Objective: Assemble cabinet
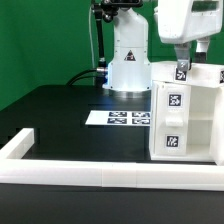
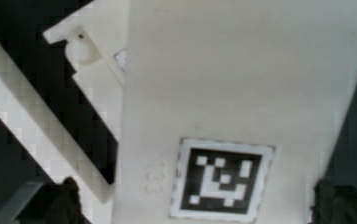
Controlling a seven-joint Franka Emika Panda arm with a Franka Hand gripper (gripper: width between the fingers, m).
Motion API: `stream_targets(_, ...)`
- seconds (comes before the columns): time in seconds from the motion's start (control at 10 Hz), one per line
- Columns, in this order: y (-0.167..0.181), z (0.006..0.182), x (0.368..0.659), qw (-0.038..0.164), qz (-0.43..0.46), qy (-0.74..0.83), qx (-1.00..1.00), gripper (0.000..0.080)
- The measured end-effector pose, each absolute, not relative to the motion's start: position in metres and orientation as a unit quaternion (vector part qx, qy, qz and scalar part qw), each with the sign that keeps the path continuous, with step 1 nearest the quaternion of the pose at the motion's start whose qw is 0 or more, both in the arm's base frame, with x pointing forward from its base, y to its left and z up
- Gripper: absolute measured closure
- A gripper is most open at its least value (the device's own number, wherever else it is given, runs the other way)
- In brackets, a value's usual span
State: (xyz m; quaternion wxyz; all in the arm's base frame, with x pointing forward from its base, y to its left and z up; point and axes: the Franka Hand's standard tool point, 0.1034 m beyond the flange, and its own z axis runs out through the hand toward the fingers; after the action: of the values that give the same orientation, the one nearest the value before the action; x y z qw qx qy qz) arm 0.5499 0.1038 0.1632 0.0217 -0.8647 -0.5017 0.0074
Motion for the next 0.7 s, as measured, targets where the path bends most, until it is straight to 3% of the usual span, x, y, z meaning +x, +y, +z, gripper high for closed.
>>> stream_targets(0.7, 0.106, 0.151, 0.548, 0.024, 0.014, -0.463, -0.886, 0.0151)
